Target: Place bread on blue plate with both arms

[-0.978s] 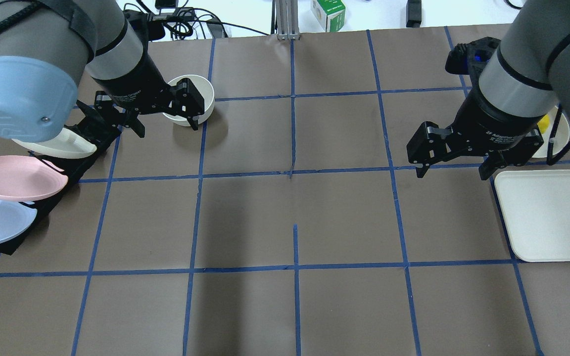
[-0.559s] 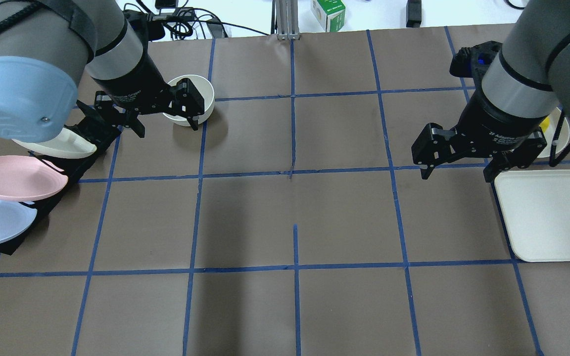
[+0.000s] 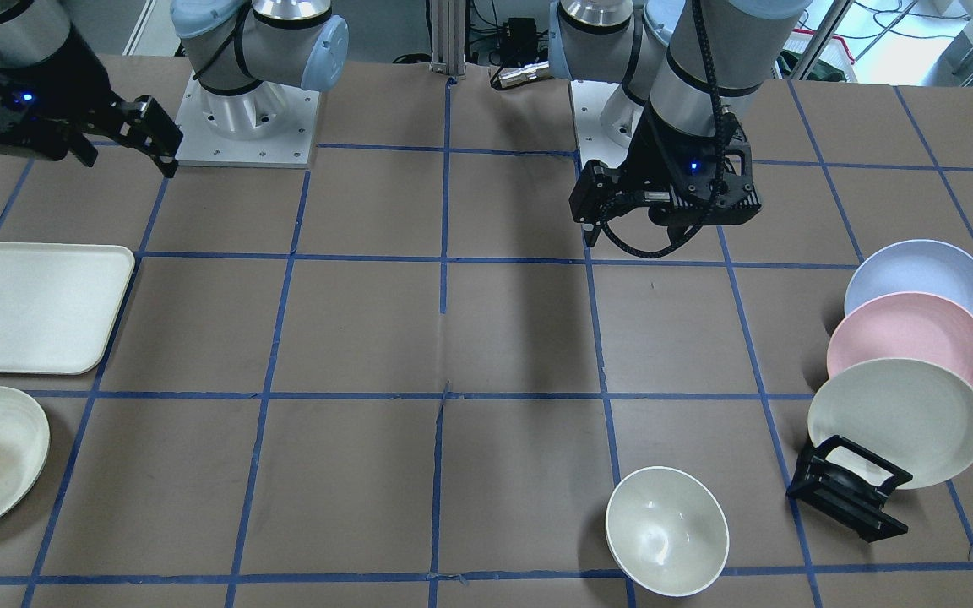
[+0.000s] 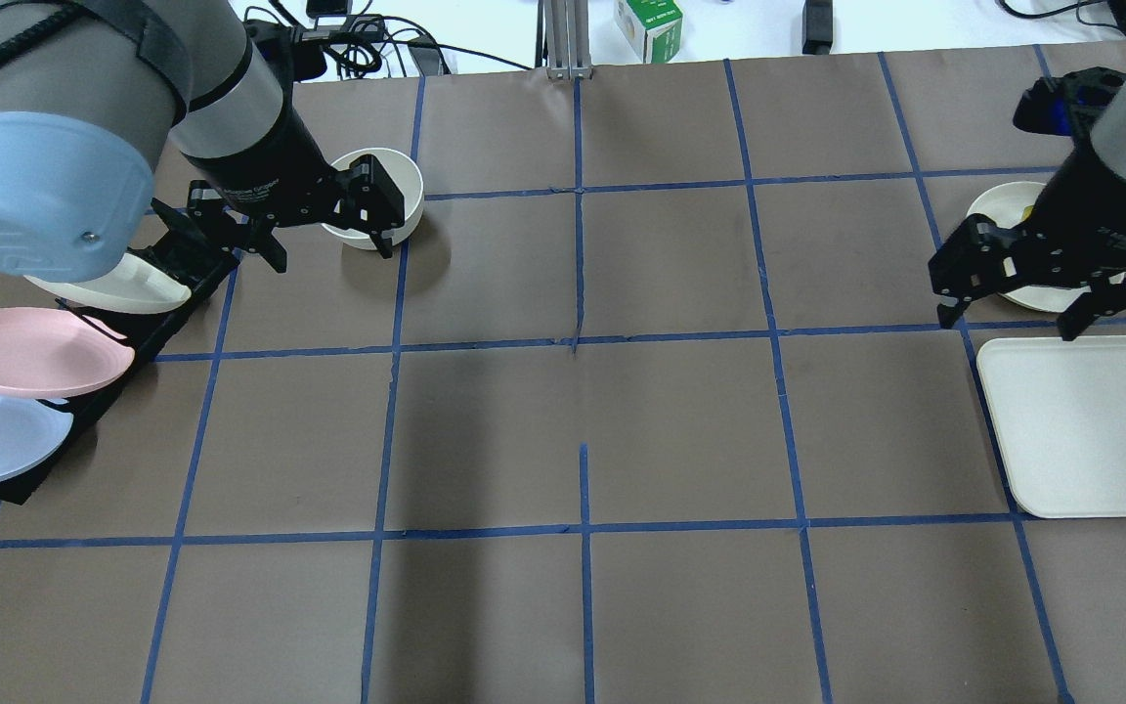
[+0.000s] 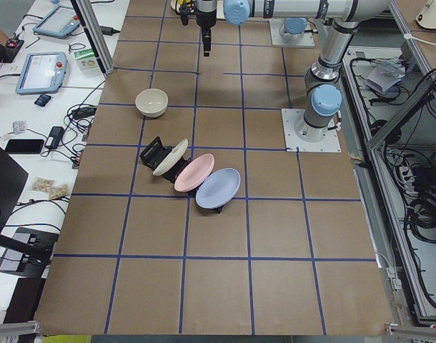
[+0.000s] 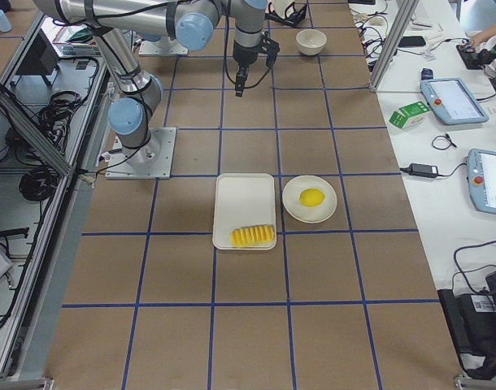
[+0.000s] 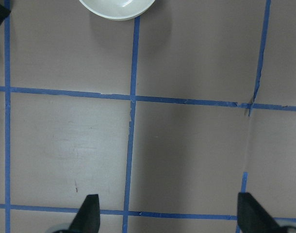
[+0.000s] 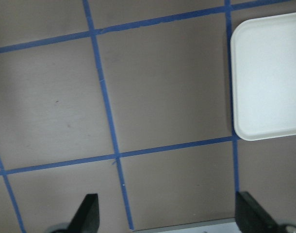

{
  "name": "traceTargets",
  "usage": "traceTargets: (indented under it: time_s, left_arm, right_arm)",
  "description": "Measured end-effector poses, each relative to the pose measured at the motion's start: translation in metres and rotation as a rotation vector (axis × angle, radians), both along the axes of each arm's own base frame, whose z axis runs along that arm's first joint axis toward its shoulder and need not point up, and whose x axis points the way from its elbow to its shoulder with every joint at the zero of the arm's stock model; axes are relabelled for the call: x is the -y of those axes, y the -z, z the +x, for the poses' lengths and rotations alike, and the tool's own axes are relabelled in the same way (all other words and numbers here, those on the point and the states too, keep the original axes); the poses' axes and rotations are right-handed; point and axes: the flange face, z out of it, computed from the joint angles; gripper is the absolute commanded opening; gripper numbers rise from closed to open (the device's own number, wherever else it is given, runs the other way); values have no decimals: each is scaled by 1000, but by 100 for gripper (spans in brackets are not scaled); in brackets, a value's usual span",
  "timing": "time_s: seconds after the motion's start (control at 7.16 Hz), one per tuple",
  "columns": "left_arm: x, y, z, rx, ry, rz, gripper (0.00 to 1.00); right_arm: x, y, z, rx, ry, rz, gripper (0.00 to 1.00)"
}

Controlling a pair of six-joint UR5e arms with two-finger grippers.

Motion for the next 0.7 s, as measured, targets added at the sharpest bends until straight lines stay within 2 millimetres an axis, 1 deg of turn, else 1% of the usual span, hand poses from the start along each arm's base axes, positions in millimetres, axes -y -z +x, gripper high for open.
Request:
traceTargets:
  time_s: [0.28,0.42,0.56,0.7]
  left_arm:
    - [0,1,1,1,7,0,100]
    - [1,2,3,4,35,-5,100]
    - [2,1,11,14,98,-12,100]
    - [5,-2,28,37,159,-17,100]
  right_arm:
    - [16,17,-82,-41,-84,7,100]
    - [21,30,-124,-44,-124,11,100]
    - [25,45,-167,-37,-165,12,100]
    - [28,65,-208,-30,-217,8,100]
